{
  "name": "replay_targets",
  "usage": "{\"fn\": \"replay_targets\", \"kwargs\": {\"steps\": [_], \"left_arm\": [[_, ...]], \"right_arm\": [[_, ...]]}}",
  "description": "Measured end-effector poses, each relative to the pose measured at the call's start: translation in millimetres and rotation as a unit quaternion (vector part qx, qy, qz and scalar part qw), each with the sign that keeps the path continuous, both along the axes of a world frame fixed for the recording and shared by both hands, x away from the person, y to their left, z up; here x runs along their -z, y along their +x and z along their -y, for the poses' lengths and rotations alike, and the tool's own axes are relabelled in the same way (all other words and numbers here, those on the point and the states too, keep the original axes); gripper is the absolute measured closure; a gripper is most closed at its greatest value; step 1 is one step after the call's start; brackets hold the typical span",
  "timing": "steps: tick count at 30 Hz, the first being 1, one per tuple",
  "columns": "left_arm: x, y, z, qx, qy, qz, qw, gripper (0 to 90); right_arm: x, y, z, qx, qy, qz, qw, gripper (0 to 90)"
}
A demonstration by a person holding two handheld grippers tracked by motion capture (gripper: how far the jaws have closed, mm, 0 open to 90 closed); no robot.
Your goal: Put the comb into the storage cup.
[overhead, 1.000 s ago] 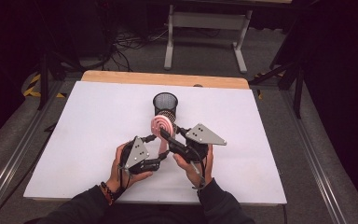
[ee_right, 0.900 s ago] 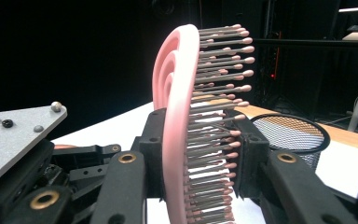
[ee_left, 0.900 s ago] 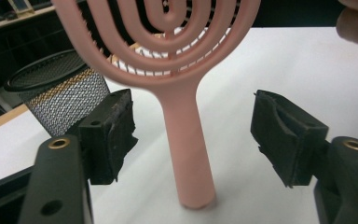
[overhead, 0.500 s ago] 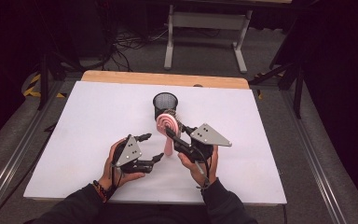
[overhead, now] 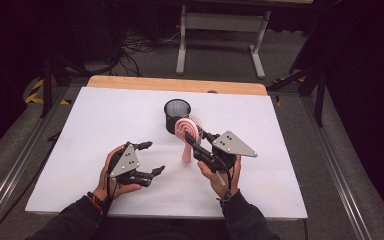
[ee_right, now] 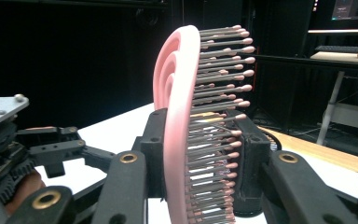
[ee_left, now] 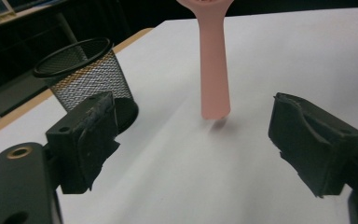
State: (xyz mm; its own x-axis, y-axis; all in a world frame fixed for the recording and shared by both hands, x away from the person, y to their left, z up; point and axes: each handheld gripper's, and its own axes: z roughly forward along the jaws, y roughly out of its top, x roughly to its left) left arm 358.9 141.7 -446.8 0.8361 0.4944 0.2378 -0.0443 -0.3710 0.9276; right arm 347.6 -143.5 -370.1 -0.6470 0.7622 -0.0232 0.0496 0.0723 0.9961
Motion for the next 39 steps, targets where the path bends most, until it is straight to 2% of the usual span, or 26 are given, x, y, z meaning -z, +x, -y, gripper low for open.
{"fn": "replay_targets", "kwargs": {"steps": [2, 7, 14, 19, 30, 34, 39], "left_arm": [[-0.7, -0.4, -5.9, 0.001, -0.012, -0.005, 0.9999, 14.4], [0.7, -3.2, -22.8, -0.002, -0.02, -0.013, 0.9997, 12.8], [6.9, -9.2, -43.7, 0.002, -0.011, -0.023, 0.9997, 11.3], [9.6, -10.7, -57.8, -0.009, -0.02, -0.033, 0.9992, 10.8], [12.0, -15.6, -82.3, -0.023, -0.025, -0.035, 0.9988, 6.8], [13.8, -16.7, -89.2, -0.033, -0.015, -0.036, 0.9987, 6.4], [16.8, -18.3, -98.2, -0.04, -0.011, -0.036, 0.9985, 5.7]], "right_arm": [[-0.8, 0.7, 1.8, -0.001, 0.005, 0.0, 1.0, 62.9], [-2.7, -0.2, 4.3, 0.006, 0.001, 0.005, 1.0, 62.9], [-7.3, 2.3, 9.7, 0.009, 0.013, 0.01, 0.9998, 62.9], [-9.4, 5.7, 9.9, 0.014, 0.014, 0.009, 0.9998, 62.9], [-26.2, 16.1, 13.3, 0.036, 0.014, 0.024, 0.999, 62.9], [-33.4, 21.7, 13.7, 0.041, 0.015, 0.029, 0.9986, 62.9], [-40.6, 29.6, 13.0, 0.05, 0.005, 0.035, 0.9981, 62.9]]}}
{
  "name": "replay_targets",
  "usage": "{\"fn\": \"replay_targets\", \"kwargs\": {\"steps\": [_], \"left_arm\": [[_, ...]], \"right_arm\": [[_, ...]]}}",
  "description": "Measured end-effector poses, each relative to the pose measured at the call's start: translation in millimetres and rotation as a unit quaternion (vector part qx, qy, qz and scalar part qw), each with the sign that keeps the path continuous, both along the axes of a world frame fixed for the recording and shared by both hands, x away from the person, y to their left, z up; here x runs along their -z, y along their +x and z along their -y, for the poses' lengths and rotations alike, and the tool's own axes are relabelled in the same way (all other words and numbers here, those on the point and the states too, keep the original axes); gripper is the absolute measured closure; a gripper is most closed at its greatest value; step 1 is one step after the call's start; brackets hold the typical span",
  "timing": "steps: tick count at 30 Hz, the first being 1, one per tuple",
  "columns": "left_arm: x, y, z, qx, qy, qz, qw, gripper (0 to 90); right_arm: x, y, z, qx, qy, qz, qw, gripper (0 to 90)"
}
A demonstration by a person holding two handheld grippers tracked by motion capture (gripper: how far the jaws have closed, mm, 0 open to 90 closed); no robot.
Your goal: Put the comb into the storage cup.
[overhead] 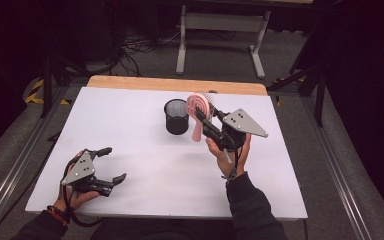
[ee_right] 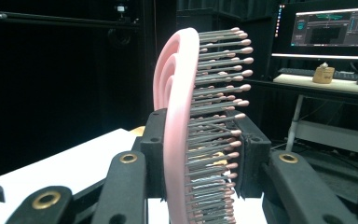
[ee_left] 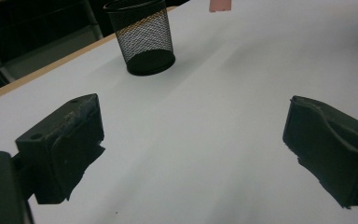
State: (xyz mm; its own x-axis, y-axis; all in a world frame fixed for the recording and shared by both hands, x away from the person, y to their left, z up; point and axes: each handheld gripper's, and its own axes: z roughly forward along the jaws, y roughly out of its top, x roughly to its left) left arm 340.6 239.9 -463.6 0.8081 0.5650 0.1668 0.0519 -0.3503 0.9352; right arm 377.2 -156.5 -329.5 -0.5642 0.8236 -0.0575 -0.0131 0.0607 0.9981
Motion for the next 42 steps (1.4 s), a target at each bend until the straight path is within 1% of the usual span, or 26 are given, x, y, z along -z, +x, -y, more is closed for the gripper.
{"fn": "replay_targets", "kwargs": {"steps": [3, 7, 9, 12, 14, 15, 17, 20, 22, 24, 27, 31, 33, 37, 38, 42], "left_arm": [[1.0, -0.5, -4.8, 0.001, -0.004, -0.001, 1.0, 5.0], [2.3, -0.6, -9.2, 0.001, -0.004, -0.005, 1.0, 4.6], [2.3, -0.9, -9.6, -0.004, 0.0, -0.004, 1.0, 4.6], [1.3, -1.3, -10.3, -0.009, -0.002, -0.001, 1.0, 4.6], [2.2, -0.5, -11.0, -0.009, -0.011, -0.006, 0.9999, 4.6], [2.2, -0.1, -11.1, -0.009, -0.007, -0.006, 0.9999, 4.6], [2.2, -0.3, -10.9, -0.01, -0.008, -0.005, 0.9999, 4.6], [1.5, -0.6, -12.2, -0.011, -0.009, -0.004, 0.9999, 4.8], [0.8, -0.7, -13.0, -0.011, -0.011, -0.004, 0.9999, 4.8], [0.7, -0.9, -13.2, -0.011, -0.013, -0.005, 0.9998, 4.7], [0.8, -0.8, -13.5, -0.01, -0.014, -0.004, 0.9998, 4.7], [0.8, -0.4, -14.1, -0.009, -0.016, -0.006, 0.9998, 4.7], [0.4, -0.1, -14.6, -0.008, -0.017, -0.006, 0.9998, 4.7], [0.6, 0.1, -14.6, -0.008, -0.02, -0.004, 0.9998, 4.8], [0.2, 0.0, -15.1, -0.008, -0.017, -0.005, 0.9998, 4.8], [0.4, 0.1, -15.8, -0.007, -0.026, -0.003, 0.9996, 4.1]], "right_arm": [[-2.6, 3.9, 0.7, 0.004, 0.001, 0.001, 1.0, 62.9], [-5.7, 8.9, 3.5, 0.009, 0.008, 0.003, 0.9999, 62.9], [-6.9, 11.1, 4.8, 0.011, 0.01, 0.001, 0.9999, 62.9], [-8.3, 13.9, 5.0, 0.015, 0.005, 0.004, 0.9999, 62.9], [-10.6, 19.9, 6.8, 0.022, 0.005, 0.004, 0.9997, 62.9], [-11.3, 21.1, 7.2, 0.025, 0.004, 0.005, 0.9997, 62.9], [-12.3, 22.5, 7.7, 0.027, 0.003, 0.005, 0.9996, 62.9], [-16.9, 26.0, 8.6, 0.034, -0.004, 0.018, 0.9992, 62.9], [-20.3, 28.5, 9.5, 0.034, 0.001, 0.02, 0.9992, 62.9], [-23.8, 30.3, 9.6, 0.037, -0.002, 0.024, 0.999, 62.9], [-28.9, 33.0, 8.6, 0.039, -0.002, 0.027, 0.9989, 62.9], [-32.4, 36.9, 6.2, 0.043, -0.008, 0.032, 0.9985, 62.9], [-33.7, 38.6, 4.8, 0.044, -0.008, 0.032, 0.9985, 62.9], [-39.0, 42.6, 1.8, 0.044, -0.009, 0.038, 0.9983, 62.9], [-40.6, 43.2, 1.1, 0.045, -0.009, 0.038, 0.9982, 62.9], [-46.7, 46.3, -1.2, 0.046, -0.004, 0.042, 0.9981, 62.9]]}}
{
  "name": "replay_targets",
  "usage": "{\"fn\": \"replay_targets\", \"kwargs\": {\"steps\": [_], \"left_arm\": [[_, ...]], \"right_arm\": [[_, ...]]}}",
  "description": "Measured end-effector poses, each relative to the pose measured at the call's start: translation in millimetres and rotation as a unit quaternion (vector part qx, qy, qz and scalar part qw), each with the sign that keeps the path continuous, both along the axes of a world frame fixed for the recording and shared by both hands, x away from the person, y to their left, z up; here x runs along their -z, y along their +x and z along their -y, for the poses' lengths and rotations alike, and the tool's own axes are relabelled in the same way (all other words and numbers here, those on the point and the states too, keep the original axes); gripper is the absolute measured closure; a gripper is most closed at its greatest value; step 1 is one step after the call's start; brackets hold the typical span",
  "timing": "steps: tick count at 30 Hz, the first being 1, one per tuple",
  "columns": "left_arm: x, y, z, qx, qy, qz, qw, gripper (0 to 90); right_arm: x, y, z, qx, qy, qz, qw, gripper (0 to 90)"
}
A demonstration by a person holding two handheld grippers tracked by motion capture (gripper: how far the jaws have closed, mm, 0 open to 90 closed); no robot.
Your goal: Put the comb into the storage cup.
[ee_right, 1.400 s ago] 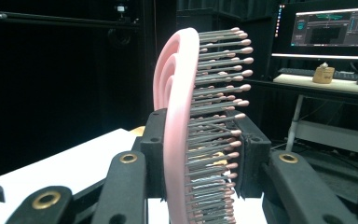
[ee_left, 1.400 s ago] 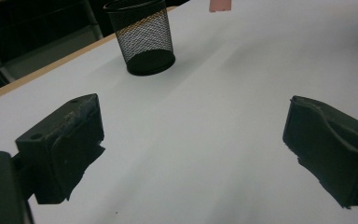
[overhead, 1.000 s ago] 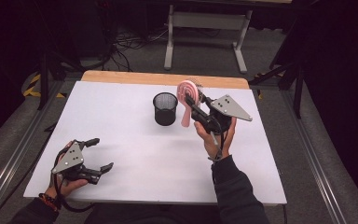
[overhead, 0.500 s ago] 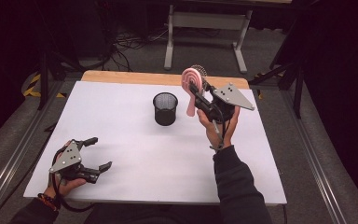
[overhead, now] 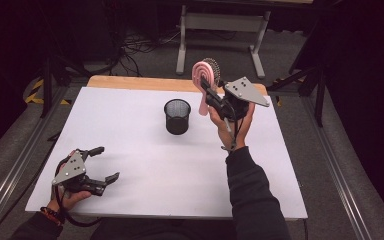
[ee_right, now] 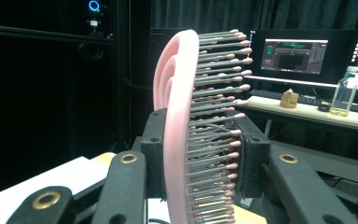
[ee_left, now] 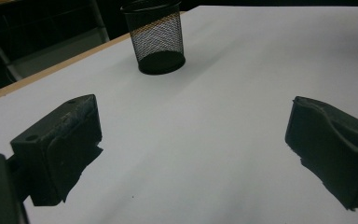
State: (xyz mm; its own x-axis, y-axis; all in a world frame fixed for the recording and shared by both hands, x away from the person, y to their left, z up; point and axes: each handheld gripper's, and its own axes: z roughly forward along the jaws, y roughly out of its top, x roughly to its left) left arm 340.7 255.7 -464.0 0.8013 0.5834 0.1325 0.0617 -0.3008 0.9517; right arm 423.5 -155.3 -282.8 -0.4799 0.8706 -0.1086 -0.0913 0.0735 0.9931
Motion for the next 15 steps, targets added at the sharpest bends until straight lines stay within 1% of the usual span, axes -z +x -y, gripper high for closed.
{"fn": "replay_targets", "kwargs": {"steps": [2, 7, 12, 14, 15], "left_arm": [[0.1, 0.4, -0.1, 0.003, -0.003, 0.001, 1.0, 3.8], [-0.1, 0.3, -0.5, 0.006, -0.004, -0.002, 1.0, 3.7], [0.6, 0.5, 0.4, 0.007, -0.007, -0.003, 0.9999, 3.7], [0.3, 0.1, 0.4, 0.007, -0.002, -0.003, 1.0, 3.7], [0.3, 0.1, 0.4, 0.007, -0.003, -0.003, 1.0, 3.7]], "right_arm": [[-1.6, 2.0, -1.2, -0.002, 0.001, 0.0, 1.0, 62.9], [-3.9, 5.8, -5.2, -0.001, -0.005, 0.001, 1.0, 62.9], [-5.3, 10.6, -7.5, -0.002, -0.002, 0.001, 1.0, 62.9], [-5.8, 11.9, -8.1, -0.002, -0.001, 0.002, 1.0, 62.9], [-6.0, 12.6, -8.4, -0.002, -0.001, 0.003, 1.0, 62.9]]}}
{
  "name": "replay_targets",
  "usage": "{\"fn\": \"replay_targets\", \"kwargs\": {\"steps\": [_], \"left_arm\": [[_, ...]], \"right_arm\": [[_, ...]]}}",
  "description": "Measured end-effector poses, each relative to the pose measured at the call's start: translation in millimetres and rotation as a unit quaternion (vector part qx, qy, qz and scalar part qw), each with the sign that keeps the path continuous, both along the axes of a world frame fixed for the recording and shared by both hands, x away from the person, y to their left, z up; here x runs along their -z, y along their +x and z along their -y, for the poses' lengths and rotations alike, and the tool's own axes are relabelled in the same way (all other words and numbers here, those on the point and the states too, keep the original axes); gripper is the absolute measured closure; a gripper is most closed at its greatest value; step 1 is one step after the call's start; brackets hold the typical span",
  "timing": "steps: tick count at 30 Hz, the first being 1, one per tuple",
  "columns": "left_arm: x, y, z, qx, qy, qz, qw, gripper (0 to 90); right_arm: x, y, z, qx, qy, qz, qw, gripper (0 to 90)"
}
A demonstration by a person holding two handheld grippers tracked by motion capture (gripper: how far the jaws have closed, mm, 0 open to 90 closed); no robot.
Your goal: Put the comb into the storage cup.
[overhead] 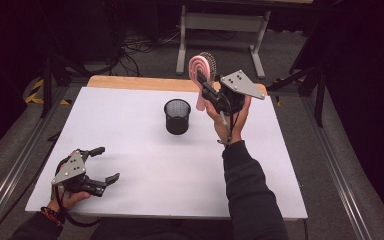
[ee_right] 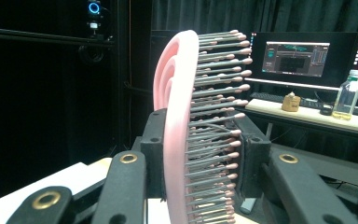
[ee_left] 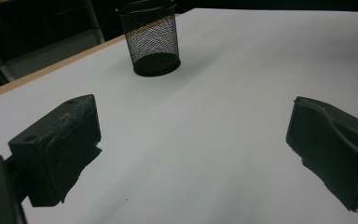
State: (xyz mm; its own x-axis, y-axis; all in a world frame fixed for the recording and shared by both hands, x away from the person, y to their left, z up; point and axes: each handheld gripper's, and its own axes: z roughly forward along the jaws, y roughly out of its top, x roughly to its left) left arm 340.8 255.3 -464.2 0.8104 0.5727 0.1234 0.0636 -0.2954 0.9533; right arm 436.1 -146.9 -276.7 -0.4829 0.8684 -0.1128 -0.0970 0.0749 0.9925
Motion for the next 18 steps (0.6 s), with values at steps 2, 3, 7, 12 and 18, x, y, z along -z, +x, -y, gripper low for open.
{"fn": "replay_targets", "kwargs": {"steps": [2, 3, 7, 12, 18], "left_arm": [[0.1, 0.1, -0.1, -0.002, -0.003, 0.002, 1.0, 4.4], [0.2, 0.1, -0.3, -0.002, -0.006, 0.002, 1.0, 4.4], [-0.1, 0.2, -1.3, 0.0, -0.007, -0.001, 1.0, 4.4], [-0.3, 0.3, -1.5, 0.002, -0.005, -0.003, 1.0, 4.4], [0.4, 0.3, -1.7, -0.002, -0.011, -0.003, 0.9999, 4.5]], "right_arm": [[-0.8, 1.7, -1.2, 0.0, 0.0, -0.001, 1.0, 62.9], [-1.3, 2.6, -2.0, 0.0, 0.0, -0.002, 1.0, 62.9], [-3.1, 6.2, -4.7, -0.002, 0.002, 0.001, 1.0, 62.9], [-3.8, 9.6, -9.6, -0.004, 0.003, -0.001, 1.0, 62.9], [-3.6, 13.6, -19.5, -0.006, 0.0, 0.002, 1.0, 62.9]]}}
